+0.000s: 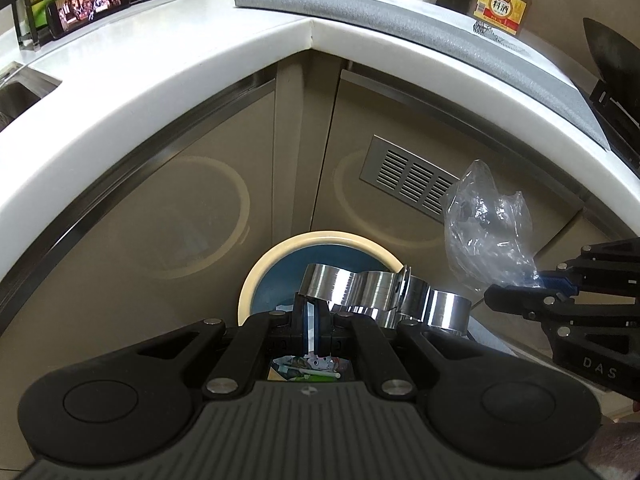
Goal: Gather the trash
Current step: 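Carry the plastic bag and metal clip down over the bin with both grippers, then open both grippers to drop the bag and clip into the bin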
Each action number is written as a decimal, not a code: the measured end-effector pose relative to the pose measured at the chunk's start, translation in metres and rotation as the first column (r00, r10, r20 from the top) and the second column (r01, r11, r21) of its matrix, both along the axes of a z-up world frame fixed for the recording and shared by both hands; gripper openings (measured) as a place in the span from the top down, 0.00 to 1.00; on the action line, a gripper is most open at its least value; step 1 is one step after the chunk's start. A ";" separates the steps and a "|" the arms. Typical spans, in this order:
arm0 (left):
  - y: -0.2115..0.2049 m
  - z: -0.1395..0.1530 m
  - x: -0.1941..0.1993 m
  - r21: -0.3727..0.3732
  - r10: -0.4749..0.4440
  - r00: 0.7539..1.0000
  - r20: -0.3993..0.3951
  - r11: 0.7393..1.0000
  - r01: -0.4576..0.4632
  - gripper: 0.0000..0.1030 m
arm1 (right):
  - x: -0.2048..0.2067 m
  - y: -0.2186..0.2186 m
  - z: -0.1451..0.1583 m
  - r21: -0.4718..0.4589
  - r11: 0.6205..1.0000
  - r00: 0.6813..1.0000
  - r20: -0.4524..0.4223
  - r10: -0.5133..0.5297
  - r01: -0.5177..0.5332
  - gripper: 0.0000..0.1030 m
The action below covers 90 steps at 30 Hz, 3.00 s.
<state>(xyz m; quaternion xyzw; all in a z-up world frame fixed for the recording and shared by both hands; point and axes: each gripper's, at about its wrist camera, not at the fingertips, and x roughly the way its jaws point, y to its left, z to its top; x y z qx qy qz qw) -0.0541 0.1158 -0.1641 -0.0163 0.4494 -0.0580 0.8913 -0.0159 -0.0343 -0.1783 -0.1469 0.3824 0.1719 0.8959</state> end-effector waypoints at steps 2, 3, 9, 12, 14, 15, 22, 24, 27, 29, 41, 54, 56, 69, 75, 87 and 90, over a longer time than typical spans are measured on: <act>-0.001 -0.002 0.003 -0.001 -0.001 1.000 -0.007 1.000 0.001 0.98 | 0.003 0.000 -0.001 0.001 1.000 1.000 -0.007 -0.004 0.004 0.87; -0.001 -0.003 0.003 -0.002 -0.002 1.000 -0.010 1.000 0.002 0.98 | 0.003 0.001 -0.002 0.002 1.000 1.000 -0.011 -0.005 0.005 0.87; -0.003 -0.008 0.009 -0.001 -0.011 1.000 -0.026 1.000 0.011 0.98 | 0.009 0.001 -0.007 -0.001 1.000 1.000 -0.027 -0.008 0.008 0.87; -0.004 -0.011 0.012 -0.003 -0.013 0.999 -0.038 1.000 0.013 0.98 | 0.012 0.000 -0.009 -0.001 1.000 0.999 -0.038 -0.012 0.012 0.87; -0.004 -0.015 0.015 -0.009 -0.015 0.999 -0.053 1.000 0.014 0.98 | 0.016 0.000 -0.011 -0.003 1.000 0.999 -0.046 -0.016 0.016 0.87; -0.004 -0.017 0.017 -0.012 -0.015 0.998 -0.063 1.000 0.014 0.98 | 0.017 -0.001 -0.013 0.000 1.000 0.998 -0.053 -0.018 0.018 0.87; -0.003 -0.041 0.033 -0.035 -0.014 0.990 -0.140 0.999 0.009 0.98 | 0.035 -0.004 -0.031 -0.004 0.999 0.993 -0.108 -0.048 0.048 0.87; -0.004 -0.046 0.038 -0.038 -0.014 0.988 -0.152 0.999 0.008 0.98 | 0.040 -0.005 -0.036 -0.006 0.999 0.991 -0.123 -0.050 0.049 0.87; -0.005 -0.054 0.046 -0.046 -0.010 0.985 -0.172 0.999 0.002 0.98 | 0.048 -0.006 -0.042 -0.012 0.999 0.989 -0.140 -0.052 0.051 0.87; -0.005 -0.060 0.052 -0.052 -0.006 0.982 -0.187 0.999 -0.004 0.98 | 0.056 -0.006 -0.048 -0.012 0.998 0.986 -0.155 -0.059 0.058 0.87; -0.009 -0.102 0.085 -0.037 0.026 0.961 -0.276 0.999 -0.038 0.98 | 0.110 -0.011 -0.087 -0.022 0.996 0.966 -0.240 -0.094 0.091 0.87; -0.012 -0.145 0.127 0.009 0.036 0.935 -0.352 0.999 -0.035 0.98 | 0.149 -0.008 -0.134 -0.085 0.990 0.943 -0.303 -0.136 0.115 0.87; -0.013 -0.151 0.131 0.015 0.037 0.930 -0.365 0.999 -0.034 0.98 | 0.153 -0.007 -0.141 -0.094 0.989 0.940 -0.313 -0.139 0.115 0.87; -0.018 -0.185 0.149 0.075 0.049 0.895 -0.443 0.997 -0.017 0.96 | 0.174 0.001 -0.176 -0.161 0.982 0.918 -0.364 -0.156 0.103 0.86; -0.006 -0.185 0.147 0.080 0.120 0.897 -0.426 0.992 -0.094 0.00 | 0.171 0.007 -0.166 -0.173 0.977 0.934 -0.311 -0.174 0.124 0.28; -0.007 -0.123 0.109 0.110 0.078 0.943 -0.324 0.993 -0.044 0.00 | 0.130 0.015 -0.111 -0.152 0.985 0.984 -0.145 -0.104 0.082 0.15; -0.004 -0.101 0.093 0.096 0.089 0.953 -0.290 0.993 -0.064 0.00 | 0.114 0.009 -0.093 -0.123 0.990 0.990 -0.108 -0.088 0.075 0.12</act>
